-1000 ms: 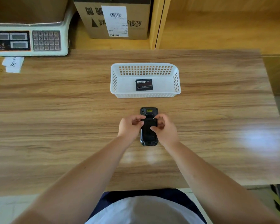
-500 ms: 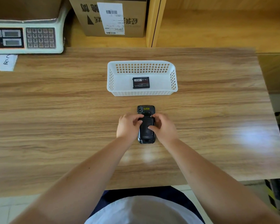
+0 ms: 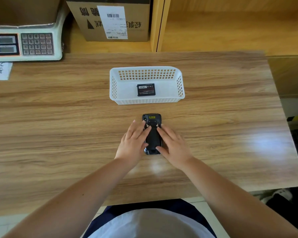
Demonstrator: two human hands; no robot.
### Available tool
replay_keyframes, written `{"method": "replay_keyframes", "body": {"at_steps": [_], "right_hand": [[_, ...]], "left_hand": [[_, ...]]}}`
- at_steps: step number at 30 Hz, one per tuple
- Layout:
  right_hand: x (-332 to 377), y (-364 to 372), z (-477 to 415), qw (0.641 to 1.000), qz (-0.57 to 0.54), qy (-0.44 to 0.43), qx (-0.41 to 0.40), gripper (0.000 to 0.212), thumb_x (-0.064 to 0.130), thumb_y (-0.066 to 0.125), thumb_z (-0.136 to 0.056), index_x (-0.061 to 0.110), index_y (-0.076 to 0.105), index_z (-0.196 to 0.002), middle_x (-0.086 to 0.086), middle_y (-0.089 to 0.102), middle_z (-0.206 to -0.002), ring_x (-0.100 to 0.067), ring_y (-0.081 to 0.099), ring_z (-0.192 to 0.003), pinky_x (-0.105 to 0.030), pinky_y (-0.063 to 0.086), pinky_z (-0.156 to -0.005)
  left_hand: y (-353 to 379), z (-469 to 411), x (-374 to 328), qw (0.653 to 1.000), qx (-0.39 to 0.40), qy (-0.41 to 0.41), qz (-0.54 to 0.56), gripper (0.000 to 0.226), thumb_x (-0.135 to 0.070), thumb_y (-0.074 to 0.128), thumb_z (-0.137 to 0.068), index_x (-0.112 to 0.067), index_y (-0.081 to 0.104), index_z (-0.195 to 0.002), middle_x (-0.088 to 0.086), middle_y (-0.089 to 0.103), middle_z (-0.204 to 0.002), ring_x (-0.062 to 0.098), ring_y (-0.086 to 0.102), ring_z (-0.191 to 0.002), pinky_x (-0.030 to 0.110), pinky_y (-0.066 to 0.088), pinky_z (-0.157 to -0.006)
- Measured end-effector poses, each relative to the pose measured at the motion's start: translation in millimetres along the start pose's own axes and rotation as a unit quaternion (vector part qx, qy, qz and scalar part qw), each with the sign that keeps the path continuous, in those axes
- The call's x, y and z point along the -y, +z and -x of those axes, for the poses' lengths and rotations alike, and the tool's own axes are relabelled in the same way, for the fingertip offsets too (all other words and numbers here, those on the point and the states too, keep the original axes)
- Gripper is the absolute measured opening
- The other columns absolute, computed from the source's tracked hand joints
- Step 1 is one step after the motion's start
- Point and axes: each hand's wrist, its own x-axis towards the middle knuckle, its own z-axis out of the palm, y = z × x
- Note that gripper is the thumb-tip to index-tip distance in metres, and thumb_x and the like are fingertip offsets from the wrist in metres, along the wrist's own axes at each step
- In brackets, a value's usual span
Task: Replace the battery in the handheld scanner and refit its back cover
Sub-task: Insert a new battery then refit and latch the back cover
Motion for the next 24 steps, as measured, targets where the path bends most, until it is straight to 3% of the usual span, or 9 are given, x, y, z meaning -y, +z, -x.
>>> {"method": "replay_keyframes", "body": {"at_steps": [3,6,9,11,13,17,21,23,24], "right_hand": [[-2,2,4,0.997,0.04,-0.044,0.047,0.07,0.057,0.026,-0.095,0.024,0.004,-0.153,0.012,-0.013,-0.159,-0.014,-0.006,-0.149,-0.038,0.006,-0.118],[-5,6,2,0.994,0.07,-0.04,0.073,0.071,0.062,0.012,-0.094,0.026,-0.006,-0.152,0.016,-0.022,-0.155,-0.012,-0.018,-0.146,-0.04,-0.001,-0.121],[-5,8,-1,0.994,0.073,-0.026,0.072,0.068,0.06,0.015,-0.095,0.028,-0.002,-0.152,0.018,-0.018,-0.154,-0.015,-0.011,-0.148,-0.041,0.001,-0.121],[-2,7,-3,0.996,0.063,-0.011,0.055,0.064,0.055,0.018,-0.096,0.028,0.007,-0.153,0.018,-0.008,-0.157,-0.017,-0.002,-0.149,-0.041,0.004,-0.121],[2,6,-4,0.996,0.068,-0.001,0.052,0.062,0.053,0.017,-0.096,0.027,0.013,-0.152,0.015,0.001,-0.16,-0.019,0.005,-0.149,-0.042,0.009,-0.121],[8,6,-2,0.993,0.1,0.005,0.068,0.071,0.06,0.003,-0.092,0.024,0.007,-0.153,0.011,-0.004,-0.161,-0.02,0.001,-0.149,-0.046,0.01,-0.12],[10,11,8,0.992,0.108,-0.008,0.066,0.079,0.068,-0.009,-0.083,0.023,-0.009,-0.148,0.012,-0.017,-0.154,-0.015,-0.011,-0.147,-0.042,-0.003,-0.12],[11,15,15,0.991,0.107,-0.016,0.073,0.076,0.069,-0.006,-0.086,0.024,-0.007,-0.147,0.011,-0.013,-0.155,-0.017,-0.007,-0.147,-0.042,0.003,-0.121],[11,18,19,0.991,0.114,-0.018,0.069,0.074,0.068,-0.002,-0.089,0.023,0.0,-0.148,0.009,-0.005,-0.157,-0.018,0.002,-0.148,-0.044,0.013,-0.12]], "left_hand": [[10,12,8,0.993,0.031,0.053,-0.105,0.057,-0.038,0.03,-0.099,-0.017,0.021,-0.152,0.002,0.02,-0.16,0.03,0.002,-0.149,0.045,0.024,-0.116],[17,14,12,0.988,0.052,0.062,-0.13,0.06,-0.043,0.018,-0.098,-0.016,0.014,-0.151,0.001,0.016,-0.159,0.025,0.001,-0.149,0.046,0.024,-0.117],[16,11,6,0.99,0.075,0.044,-0.114,0.062,-0.043,0.012,-0.098,-0.016,0.004,-0.153,-0.001,-0.003,-0.159,0.02,0.005,-0.15,0.042,0.012,-0.12],[14,10,-1,0.991,0.073,0.041,-0.107,0.061,-0.041,0.008,-0.098,-0.017,-0.007,-0.152,-0.004,-0.02,-0.155,0.018,-0.003,-0.15,0.037,-0.004,-0.119],[10,9,-5,0.989,0.082,0.036,-0.121,0.06,-0.039,0.012,-0.101,-0.017,-0.012,-0.152,-0.005,-0.028,-0.151,0.017,-0.01,-0.149,0.037,-0.009,-0.118],[5,10,-4,0.981,0.101,0.036,-0.16,0.062,-0.042,0.014,-0.103,-0.017,-0.021,-0.148,-0.003,-0.031,-0.153,0.02,-0.019,-0.148,0.04,-0.01,-0.12],[4,18,-8,0.973,0.126,0.048,-0.186,0.065,-0.046,0.008,-0.101,-0.013,-0.025,-0.146,0.001,-0.033,-0.154,0.021,-0.033,-0.14,0.044,-0.012,-0.119],[5,26,-10,0.97,0.135,0.064,-0.193,0.064,-0.046,0.006,-0.101,-0.012,-0.026,-0.145,0.002,-0.035,-0.152,0.021,-0.035,-0.138,0.044,-0.013,-0.118],[6,30,-11,0.969,0.135,0.07,-0.194,0.064,-0.046,0.006,-0.1,-0.012,-0.027,-0.144,0.002,-0.035,-0.152,0.021,-0.035,-0.139,0.044,-0.014,-0.118]]}}
